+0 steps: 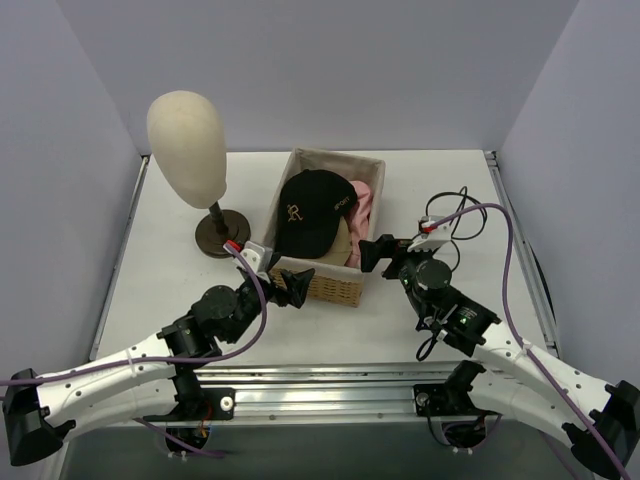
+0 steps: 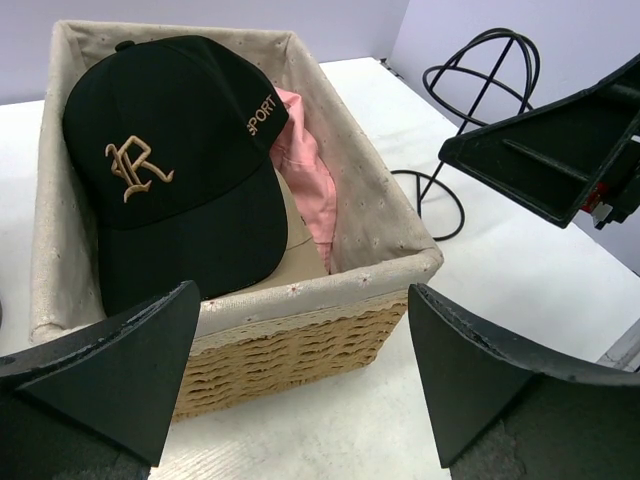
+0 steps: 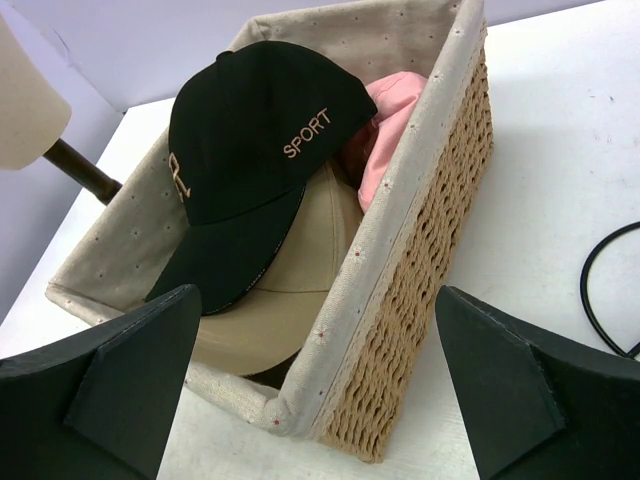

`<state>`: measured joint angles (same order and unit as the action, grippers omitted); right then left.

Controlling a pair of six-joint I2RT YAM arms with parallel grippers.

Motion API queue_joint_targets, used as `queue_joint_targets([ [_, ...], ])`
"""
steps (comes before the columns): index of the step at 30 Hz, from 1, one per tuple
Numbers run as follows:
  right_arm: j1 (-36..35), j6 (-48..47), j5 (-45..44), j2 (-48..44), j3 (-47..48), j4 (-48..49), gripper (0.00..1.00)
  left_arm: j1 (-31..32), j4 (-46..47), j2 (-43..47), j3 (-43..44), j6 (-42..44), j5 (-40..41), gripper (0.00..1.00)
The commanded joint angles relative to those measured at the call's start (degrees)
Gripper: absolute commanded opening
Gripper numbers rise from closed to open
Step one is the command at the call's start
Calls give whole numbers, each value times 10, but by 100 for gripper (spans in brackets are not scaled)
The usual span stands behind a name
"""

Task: Stack the hats

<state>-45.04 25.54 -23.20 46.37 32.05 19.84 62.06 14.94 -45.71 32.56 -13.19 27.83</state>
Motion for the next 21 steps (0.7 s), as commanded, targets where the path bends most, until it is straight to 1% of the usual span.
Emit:
queue_joint_targets([
  [1, -2, 6, -17, -5, 24, 12, 100, 1, 34, -8, 5, 5, -3, 94],
  [5, -2, -4, -18, -19, 28, 11, 100, 1, 18, 1, 8, 0, 16, 94],
  [10, -2, -16, -26, -26, 78, -19, 99, 1, 46, 26, -15, 6, 19, 94],
  [13, -2, -15, -31, 4, 125, -24, 95, 1, 39, 43, -22, 4, 60, 95],
  [14, -2, -7, -39, 37, 142, -34, 94, 1, 34, 55, -23, -1, 77, 95],
  [15, -2, -2, -45, 57, 162, -41, 89, 1, 26, 63, -26, -6, 107, 95],
  [16, -2, 0, -48, 83, 205, -48, 87, 1, 26, 72, -33, -10, 116, 95],
  [17, -2, 6, -56, 135, 229, -72, 84, 1, 27, 90, -38, -11, 123, 95],
  [18, -3, 13, -60, 160, 251, -85, 78, 1, 32, 100, -44, -12, 129, 95],
  [19, -2, 26, -60, 186, 286, -90, 74, 1, 33, 108, -49, -15, 133, 95],
  [20, -3, 33, -57, 229, 299, -92, 69, 1, 33, 123, -56, -16, 136, 95],
  [21, -3, 40, -54, 249, 311, -92, 62, 0, 33, 129, -58, -17, 145, 95],
])
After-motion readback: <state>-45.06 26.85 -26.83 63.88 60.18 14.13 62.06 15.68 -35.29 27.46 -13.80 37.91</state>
